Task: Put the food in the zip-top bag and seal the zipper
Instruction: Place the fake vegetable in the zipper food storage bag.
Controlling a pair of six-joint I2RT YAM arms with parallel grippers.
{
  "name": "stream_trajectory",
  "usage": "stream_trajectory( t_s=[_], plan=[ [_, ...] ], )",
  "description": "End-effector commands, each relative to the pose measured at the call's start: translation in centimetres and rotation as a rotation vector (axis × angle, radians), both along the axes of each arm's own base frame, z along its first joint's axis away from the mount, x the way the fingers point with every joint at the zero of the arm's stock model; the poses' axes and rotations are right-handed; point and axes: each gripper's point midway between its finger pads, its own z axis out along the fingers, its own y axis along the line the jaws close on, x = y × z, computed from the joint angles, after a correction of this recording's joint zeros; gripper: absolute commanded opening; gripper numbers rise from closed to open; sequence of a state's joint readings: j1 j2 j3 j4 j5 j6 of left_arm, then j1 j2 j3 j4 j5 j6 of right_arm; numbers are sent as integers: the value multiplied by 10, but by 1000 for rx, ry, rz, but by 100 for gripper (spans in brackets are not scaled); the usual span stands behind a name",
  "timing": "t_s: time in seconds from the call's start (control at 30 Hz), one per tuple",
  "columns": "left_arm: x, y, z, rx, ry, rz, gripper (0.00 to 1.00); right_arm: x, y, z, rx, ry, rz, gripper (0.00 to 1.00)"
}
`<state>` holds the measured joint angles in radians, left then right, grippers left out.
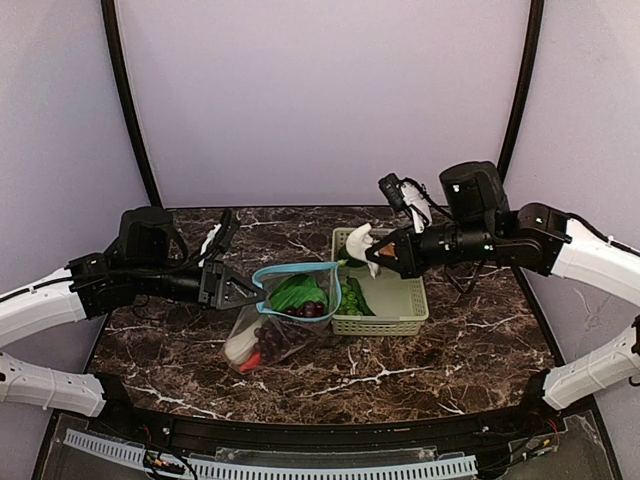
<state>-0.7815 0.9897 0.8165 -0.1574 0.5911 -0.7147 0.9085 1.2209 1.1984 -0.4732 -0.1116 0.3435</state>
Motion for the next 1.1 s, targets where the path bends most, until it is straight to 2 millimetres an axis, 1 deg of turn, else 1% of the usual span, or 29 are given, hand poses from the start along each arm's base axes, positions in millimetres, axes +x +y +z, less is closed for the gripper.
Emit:
stream_trajectory(
  t_s=[0.0,0.13,0.2,0.37,0.5,0.57,0.73,0.9,1.0,1.07],
  plan=[
    [-2,2,9,-43,-23,-7,1,-41,31,8,16,-14,190,4],
    [-3,3,5,-40,-15,-2,1,-60,54,12,42,-37,276,4],
    [-3,3,3,-38,-11,-3,1,-64,63,13,38,-48,303,4],
    [-4,1,1,-44,-7,-13,1,-65,88,0,-12,-47,347,4],
    [-4,0,3,-51,-11,-19,1,-70,110,-18,-48,-32,408,3],
    [-5,0,5,-55,-15,-24,1,-67,118,-27,-69,-29,411,3],
    [-5,-1,6,-57,-17,-32,1,-44,134,-51,-142,8,316,1],
    [-5,-2,6,-57,-15,-36,1,-39,149,-63,-162,7,325,1],
    [-5,-3,6,-58,-16,-40,1,-38,154,-79,-195,18,328,1],
    [-5,-4,5,-57,-16,-42,1,-35,154,-92,-227,30,321,1]
  ],
)
